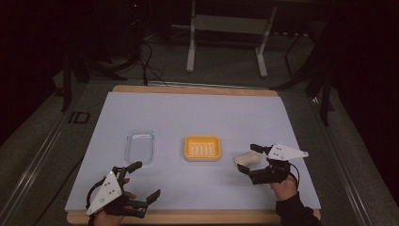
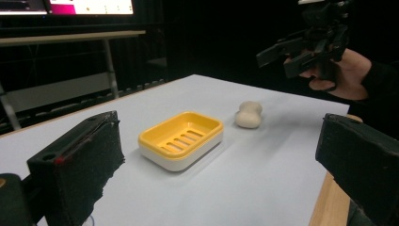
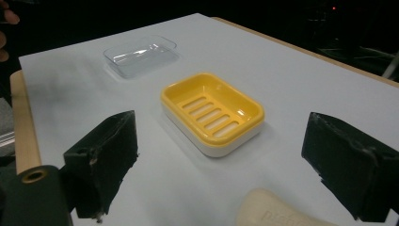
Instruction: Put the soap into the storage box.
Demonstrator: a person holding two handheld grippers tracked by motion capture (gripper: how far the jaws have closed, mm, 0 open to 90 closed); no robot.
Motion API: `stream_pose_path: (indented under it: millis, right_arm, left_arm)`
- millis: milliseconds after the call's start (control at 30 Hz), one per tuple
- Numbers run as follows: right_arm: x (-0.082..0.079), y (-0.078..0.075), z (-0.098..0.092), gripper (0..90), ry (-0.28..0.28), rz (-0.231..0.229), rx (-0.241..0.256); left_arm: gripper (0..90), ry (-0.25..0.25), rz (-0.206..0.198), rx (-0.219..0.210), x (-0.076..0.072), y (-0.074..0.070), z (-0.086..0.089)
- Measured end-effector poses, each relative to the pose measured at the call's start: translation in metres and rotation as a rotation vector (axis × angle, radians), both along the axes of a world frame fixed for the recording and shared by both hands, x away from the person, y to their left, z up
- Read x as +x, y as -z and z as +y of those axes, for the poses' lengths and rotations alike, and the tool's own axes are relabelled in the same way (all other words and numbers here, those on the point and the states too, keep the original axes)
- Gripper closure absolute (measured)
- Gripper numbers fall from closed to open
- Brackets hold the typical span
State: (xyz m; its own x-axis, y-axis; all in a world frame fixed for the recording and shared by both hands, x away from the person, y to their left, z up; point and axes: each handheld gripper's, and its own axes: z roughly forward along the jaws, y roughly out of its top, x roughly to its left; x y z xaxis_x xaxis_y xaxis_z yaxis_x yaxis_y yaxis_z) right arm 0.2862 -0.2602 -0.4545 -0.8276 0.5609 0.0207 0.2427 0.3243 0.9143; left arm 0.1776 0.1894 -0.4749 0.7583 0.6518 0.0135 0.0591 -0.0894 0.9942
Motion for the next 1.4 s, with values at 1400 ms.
stream_pose_path:
  millis: [1400]
  right_arm:
    - [0.011,-0.028,0.006,10.3,-0.354,0.196,-0.391]
  left_arm:
    - [1.2,0.017,0.003,0.052,0.000,0.001,-0.004]
